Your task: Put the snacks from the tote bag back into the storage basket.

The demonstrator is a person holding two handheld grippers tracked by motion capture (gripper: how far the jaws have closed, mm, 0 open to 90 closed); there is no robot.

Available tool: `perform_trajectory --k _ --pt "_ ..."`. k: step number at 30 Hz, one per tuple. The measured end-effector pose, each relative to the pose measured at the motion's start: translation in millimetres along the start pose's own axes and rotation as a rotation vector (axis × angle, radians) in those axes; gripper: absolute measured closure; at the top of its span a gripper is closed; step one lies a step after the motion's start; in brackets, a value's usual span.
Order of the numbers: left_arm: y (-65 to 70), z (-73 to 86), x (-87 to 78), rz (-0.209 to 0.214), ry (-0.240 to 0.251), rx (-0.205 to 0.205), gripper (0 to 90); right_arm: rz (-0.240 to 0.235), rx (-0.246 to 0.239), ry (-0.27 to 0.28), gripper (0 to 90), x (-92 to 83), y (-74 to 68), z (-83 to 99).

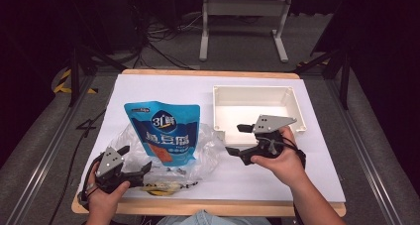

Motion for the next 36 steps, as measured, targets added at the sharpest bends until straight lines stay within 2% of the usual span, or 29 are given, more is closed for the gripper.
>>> perform_trajectory --k 5,9,20,30,36 --pt "0.7 0.1 -0.5 -0.001 0.004 0.007 9.6 -0.025 0.005 0.031 18.2 9.1 -2.2 -10.9" --pt "3.3 0.0 -0.1 0.006 0.005 0.019 9.6 -0.021 -0.009 0.074 19.0 19.2 -6.6 -18.8" --pt "4.1 0.4 0.6 0.014 0.003 0.028 10.1 -0.053 -0.027 0.067 17.6 38.4 -9.3 -31.1" --pt "3.5 0.8 0.7 0.015 0.002 0.021 10.0 -0.088 -0.034 0.074 11.7 60.6 -11.9 -39.3" --pt "3.2 1.0 0.4 0.017 0.0 0.022 10.0 -0.101 -0.062 0.076 11.3 77.0 -17.2 -46.9"
Point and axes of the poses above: each handheld gripper's, and its own axes: x roughly forward along the jaws, z roughly out of its underside, y roughly to its right, the point moved 5 cm from there along x, roughly forward along the jaws, and after that the axes turned 4 degrees about -z, right-handed, at the moved point
